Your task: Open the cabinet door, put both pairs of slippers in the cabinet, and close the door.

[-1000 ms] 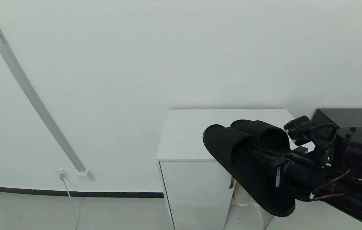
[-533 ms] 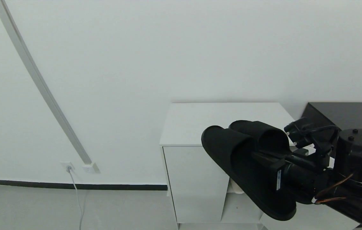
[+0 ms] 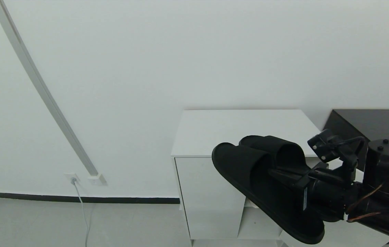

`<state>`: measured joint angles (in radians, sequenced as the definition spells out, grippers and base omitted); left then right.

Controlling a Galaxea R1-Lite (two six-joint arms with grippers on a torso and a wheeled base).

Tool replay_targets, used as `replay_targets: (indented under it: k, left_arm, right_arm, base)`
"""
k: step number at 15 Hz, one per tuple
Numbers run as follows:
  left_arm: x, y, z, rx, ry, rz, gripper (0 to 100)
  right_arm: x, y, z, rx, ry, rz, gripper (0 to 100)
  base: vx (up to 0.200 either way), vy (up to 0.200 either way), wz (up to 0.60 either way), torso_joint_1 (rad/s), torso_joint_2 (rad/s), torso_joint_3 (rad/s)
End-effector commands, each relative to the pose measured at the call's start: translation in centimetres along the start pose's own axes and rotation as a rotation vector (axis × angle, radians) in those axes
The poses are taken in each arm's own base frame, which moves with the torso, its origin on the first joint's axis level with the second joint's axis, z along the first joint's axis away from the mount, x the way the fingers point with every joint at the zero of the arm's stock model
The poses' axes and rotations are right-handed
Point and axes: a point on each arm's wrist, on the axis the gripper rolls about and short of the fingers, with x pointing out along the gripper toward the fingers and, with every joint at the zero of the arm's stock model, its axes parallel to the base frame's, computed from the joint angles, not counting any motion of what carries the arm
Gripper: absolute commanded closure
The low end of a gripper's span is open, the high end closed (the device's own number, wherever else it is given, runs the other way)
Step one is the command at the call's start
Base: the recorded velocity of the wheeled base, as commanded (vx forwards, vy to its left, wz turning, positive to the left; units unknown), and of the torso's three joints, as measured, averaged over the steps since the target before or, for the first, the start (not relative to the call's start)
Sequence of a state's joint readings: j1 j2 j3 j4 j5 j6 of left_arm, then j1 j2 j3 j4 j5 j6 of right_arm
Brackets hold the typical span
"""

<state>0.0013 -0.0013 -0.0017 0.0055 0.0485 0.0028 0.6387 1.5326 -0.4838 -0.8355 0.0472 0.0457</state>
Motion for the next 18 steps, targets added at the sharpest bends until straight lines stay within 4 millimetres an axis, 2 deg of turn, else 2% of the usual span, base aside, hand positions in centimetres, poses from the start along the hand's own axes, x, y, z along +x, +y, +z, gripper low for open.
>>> replay_targets:
  k: [1, 2, 18]
  left_arm:
    - [0.01, 0.00, -0.01, 0.000, 0.002, 0.001, 100]
    - [0.01, 0.00, -0.01, 0.000, 0.002, 0.001, 100]
    - [0.01, 0.00, -0.01, 0.000, 0.002, 0.001, 100]
  right_arm:
    - [0.06, -0.06, -0.07, 0.001, 0.003, -0.002, 100]
    - [0.09, -0.06, -0.10, 0.001, 0.004, -0.003, 100]
    - [0.04, 0.00, -0.29, -0.002, 0.012, -0.002, 100]
  base:
    - [0.000, 0.000, 0.00, 0.000, 0.00, 0.000]
    - [0.000, 0.000, 0.00, 0.000, 0.00, 0.000]
    - [0.000, -0.200, 0.00, 0.003, 0.00, 0.002]
